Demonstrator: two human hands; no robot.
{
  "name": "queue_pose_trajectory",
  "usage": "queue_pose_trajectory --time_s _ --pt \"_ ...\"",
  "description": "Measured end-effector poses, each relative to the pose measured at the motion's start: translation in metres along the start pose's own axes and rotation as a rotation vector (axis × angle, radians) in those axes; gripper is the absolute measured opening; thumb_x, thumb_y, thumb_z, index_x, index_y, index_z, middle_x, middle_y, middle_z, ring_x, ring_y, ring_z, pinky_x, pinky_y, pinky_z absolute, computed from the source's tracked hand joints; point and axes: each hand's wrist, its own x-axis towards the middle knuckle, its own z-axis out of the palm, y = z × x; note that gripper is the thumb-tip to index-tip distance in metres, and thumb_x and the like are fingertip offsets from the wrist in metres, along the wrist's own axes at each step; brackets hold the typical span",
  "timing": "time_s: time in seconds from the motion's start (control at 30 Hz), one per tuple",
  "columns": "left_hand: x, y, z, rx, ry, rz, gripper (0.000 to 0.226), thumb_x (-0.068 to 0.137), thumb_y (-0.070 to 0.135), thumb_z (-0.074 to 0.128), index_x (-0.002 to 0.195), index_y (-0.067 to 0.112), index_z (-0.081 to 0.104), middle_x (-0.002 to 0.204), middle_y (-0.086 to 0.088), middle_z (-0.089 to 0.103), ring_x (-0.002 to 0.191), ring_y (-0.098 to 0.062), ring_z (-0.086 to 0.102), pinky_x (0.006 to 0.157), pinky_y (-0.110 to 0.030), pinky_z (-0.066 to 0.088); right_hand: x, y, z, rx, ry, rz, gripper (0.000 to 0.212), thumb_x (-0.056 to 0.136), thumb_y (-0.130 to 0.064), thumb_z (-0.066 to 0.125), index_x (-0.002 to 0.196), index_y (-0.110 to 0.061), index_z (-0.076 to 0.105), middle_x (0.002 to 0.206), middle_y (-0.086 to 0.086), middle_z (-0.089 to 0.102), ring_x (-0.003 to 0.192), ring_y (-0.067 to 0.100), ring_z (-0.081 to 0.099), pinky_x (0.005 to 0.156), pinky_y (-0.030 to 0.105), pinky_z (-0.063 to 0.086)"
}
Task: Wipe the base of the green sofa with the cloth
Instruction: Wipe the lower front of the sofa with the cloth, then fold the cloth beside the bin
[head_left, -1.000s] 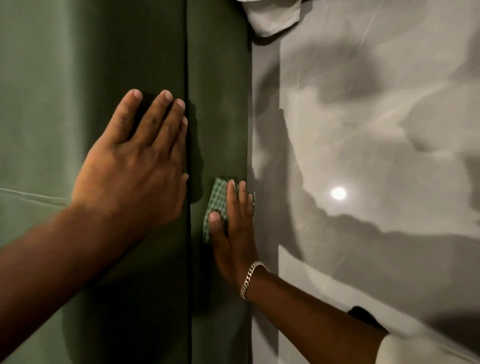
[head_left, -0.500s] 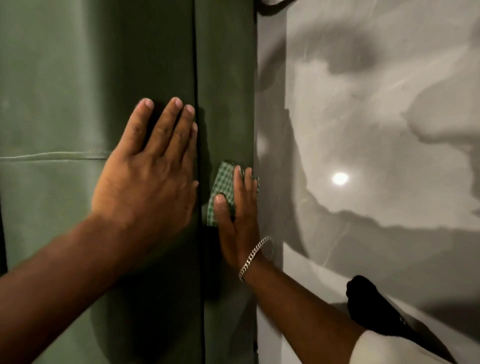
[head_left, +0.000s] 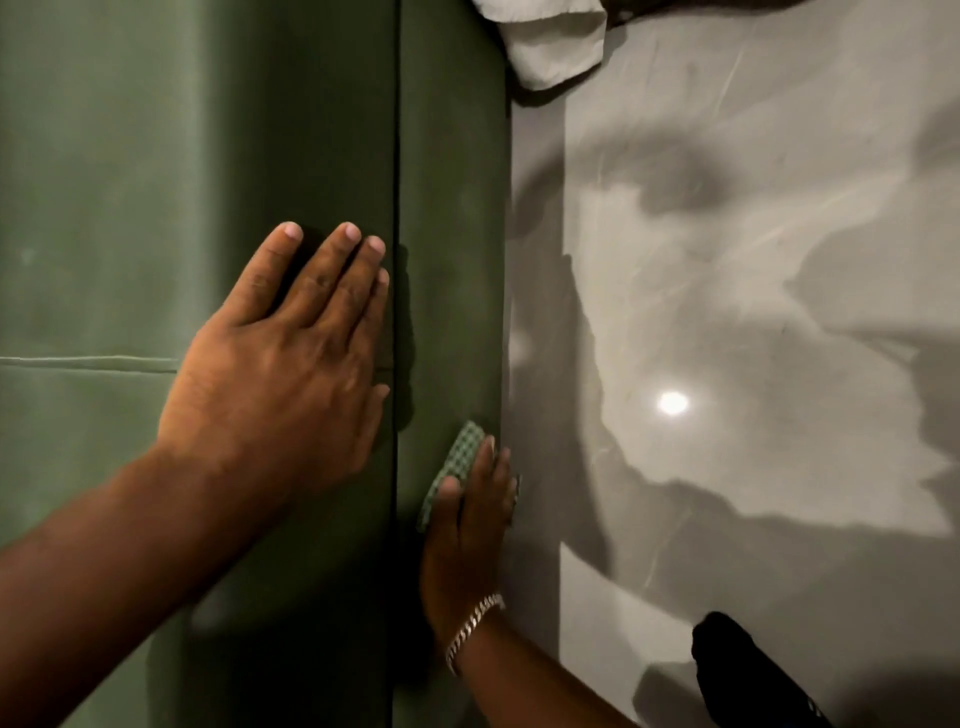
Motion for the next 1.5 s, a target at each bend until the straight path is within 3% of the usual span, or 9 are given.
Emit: queue_pose_trajectory --time_s 0.37,0.67,0.87,1.07,1.2,1.3,1.37,1.43,1.5 --pt "0.056 -0.026 -0.004 0.132 0.048 -0.075 0.083 0.087 0.051 -0.002 0.156 0.005 -0.001 0.169 -0.015 0.000 0.157 -0.027 -0.003 0.127 -0.053 -0.005 0.163 -0.091 -0.024 0.052 0.074 -0.388 0.054 0.103 -0.034 0.028 0.155 -0.022 0.017 0.167 0.003 0.011 0.155 0.021 0.002 0.127 0.042 -0.002" --pt "0.064 -0.035 -0.005 0.137 0.042 -0.033 0.083 0.086 0.052 0.001 0.156 0.006 -0.001 0.169 -0.014 -0.001 0.157 -0.028 -0.003 0.126 -0.053 -0.005 0.281 -0.197 -0.063 0.011 0.005 -0.408 0.050 0.103 -0.022 0.037 0.152 -0.023 0.029 0.165 0.007 0.021 0.150 0.027 0.026 0.125 0.035 0.018" --pt "0.066 -0.032 -0.008 0.015 0.068 -0.054 0.075 0.089 0.040 0.007 0.155 0.005 0.015 0.168 -0.016 0.015 0.157 -0.030 0.009 0.127 -0.055 0.001 0.212 -0.147 -0.064 0.127 0.025 -0.388 0.049 0.096 0.003 0.045 0.145 -0.004 0.040 0.154 0.019 0.041 0.143 0.031 0.040 0.122 0.042 0.029" --pt "0.074 -0.025 -0.021 -0.203 0.027 -0.018 0.079 0.081 0.037 0.017 0.151 0.004 0.034 0.163 -0.016 0.030 0.154 -0.031 0.023 0.127 -0.052 0.004 0.106 -0.088 -0.077 0.087 -0.112 -0.271 0.045 0.086 0.014 0.055 0.126 -0.006 0.063 0.131 0.002 0.062 0.121 0.006 0.055 0.098 0.005 0.041" --pt "0.081 -0.016 -0.046 -0.817 0.035 -0.219 0.070 0.087 0.041 0.028 0.149 0.011 0.041 0.160 -0.010 0.040 0.150 -0.023 0.034 0.126 -0.039 0.014 0.075 -0.143 -0.131 0.252 -0.188 -0.174 0.056 0.087 0.005 0.061 0.137 -0.021 0.055 0.144 -0.002 0.056 0.134 0.011 0.051 0.115 0.026 0.040" --pt "0.090 -0.020 -0.097 -1.849 -0.119 -0.547 0.060 0.087 0.054 0.053 0.137 0.020 0.057 0.143 -0.008 0.061 0.130 -0.022 0.060 0.112 -0.038 0.042 0.053 -0.219 -0.172 0.244 -0.091 -0.273 0.066 0.085 0.002 0.063 0.142 -0.028 0.048 0.147 -0.006 0.053 0.136 0.008 0.049 0.113 0.030 0.043" --pt "0.092 -0.030 -0.132 -2.426 -0.195 -0.551 0.043 0.087 0.042 0.061 0.119 0.015 0.070 0.116 -0.012 0.077 0.104 -0.024 0.075 0.091 -0.039 0.058 0.040 -0.268 -0.193 0.187 -0.091 -0.344 0.075 0.081 0.002 0.059 0.145 -0.031 0.041 0.149 -0.009 0.048 0.138 0.001 0.045 0.114 0.026 0.041" --pt "0.091 -0.053 -0.165 -2.667 -0.126 -0.612 0.034 0.090 0.021 0.059 0.116 0.003 0.069 0.107 -0.018 0.079 0.094 -0.028 0.076 0.080 -0.038 0.063 0.026 -0.324 -0.222 0.198 -0.032 -0.342 0.082 0.078 0.008 0.058 0.143 -0.037 0.037 0.145 -0.013 0.048 0.129 -0.011 0.047 0.110 0.019 0.042" --pt "0.092 -0.084 -0.194 -2.876 -0.060 -0.613 0.038 0.086 0.015 0.059 0.119 -0.004 0.066 0.110 -0.023 0.076 0.090 -0.031 0.076 0.076 -0.038 0.064 0.014 -0.377 -0.254 0.227 0.055 -0.313 0.085 0.078 0.012 0.063 0.143 -0.035 0.035 0.147 -0.005 0.046 0.131 -0.003 0.047 0.114 0.032 0.042"
